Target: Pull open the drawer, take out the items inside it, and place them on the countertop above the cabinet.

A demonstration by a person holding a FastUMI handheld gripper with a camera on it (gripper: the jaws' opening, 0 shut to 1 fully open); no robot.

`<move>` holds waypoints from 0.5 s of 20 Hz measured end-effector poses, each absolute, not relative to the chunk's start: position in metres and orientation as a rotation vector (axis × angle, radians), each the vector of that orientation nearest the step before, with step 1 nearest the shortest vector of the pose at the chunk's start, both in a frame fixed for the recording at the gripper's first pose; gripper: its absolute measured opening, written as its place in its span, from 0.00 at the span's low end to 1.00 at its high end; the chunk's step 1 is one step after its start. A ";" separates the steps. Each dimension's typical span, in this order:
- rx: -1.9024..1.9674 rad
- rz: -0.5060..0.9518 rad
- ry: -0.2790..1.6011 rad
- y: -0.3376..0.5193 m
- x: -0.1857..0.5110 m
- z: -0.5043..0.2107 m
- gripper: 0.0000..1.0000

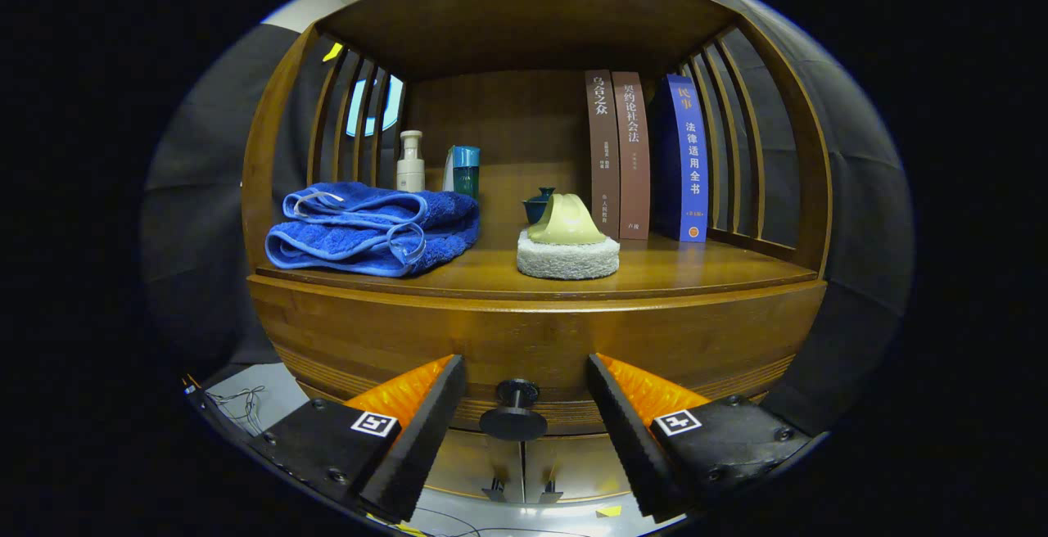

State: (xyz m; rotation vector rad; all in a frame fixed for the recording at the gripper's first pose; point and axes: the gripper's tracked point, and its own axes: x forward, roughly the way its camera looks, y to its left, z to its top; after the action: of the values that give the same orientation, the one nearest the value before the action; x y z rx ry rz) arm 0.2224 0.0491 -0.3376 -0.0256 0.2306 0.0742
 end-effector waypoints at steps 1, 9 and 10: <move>-0.018 0.076 0.234 0.051 0.222 -0.338 0.98; 0.002 0.068 0.237 0.045 0.195 -0.324 0.98; 0.005 0.068 0.234 0.045 0.189 -0.317 0.98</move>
State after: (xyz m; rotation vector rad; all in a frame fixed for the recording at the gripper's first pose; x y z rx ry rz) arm 0.1891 0.0453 -0.3174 0.0045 0.2343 0.0685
